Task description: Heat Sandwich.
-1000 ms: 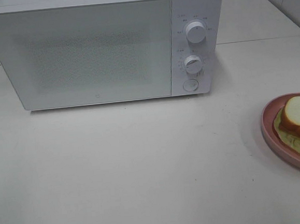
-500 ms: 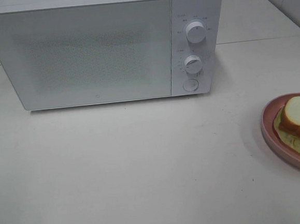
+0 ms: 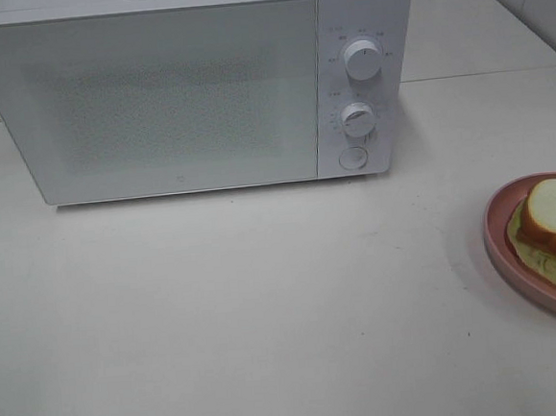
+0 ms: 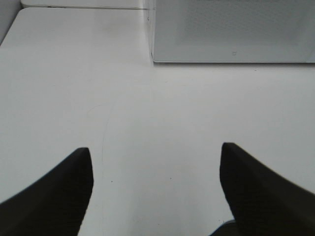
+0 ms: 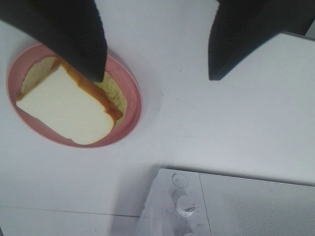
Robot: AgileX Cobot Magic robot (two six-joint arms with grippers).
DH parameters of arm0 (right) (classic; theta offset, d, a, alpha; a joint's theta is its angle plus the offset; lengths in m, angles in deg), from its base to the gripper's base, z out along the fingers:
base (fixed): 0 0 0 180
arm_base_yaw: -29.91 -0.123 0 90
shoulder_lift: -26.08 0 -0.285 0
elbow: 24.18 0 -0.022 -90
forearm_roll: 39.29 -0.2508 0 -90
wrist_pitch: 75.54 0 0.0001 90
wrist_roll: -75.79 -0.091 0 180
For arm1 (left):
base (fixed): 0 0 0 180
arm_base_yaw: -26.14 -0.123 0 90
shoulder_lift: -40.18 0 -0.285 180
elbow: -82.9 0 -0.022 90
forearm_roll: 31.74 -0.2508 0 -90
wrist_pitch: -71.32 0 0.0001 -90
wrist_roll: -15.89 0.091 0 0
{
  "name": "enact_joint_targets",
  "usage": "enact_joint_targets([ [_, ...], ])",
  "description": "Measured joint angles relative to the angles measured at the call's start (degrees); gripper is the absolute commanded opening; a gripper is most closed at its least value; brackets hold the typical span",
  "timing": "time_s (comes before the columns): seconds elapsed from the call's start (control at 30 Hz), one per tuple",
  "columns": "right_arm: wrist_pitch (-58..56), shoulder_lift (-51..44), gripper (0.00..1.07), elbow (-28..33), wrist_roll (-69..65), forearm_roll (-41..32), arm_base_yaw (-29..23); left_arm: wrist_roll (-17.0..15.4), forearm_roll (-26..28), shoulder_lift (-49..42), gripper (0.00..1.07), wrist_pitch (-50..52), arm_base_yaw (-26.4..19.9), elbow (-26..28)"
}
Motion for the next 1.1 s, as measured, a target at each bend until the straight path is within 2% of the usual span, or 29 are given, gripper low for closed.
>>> enact_joint_targets([
  [1.1,0.0,0.0,0.6,0.0,0.0,0.0,0.0,0.0,0.0,0.0,0.69,0.0,-0.9,0.0],
])
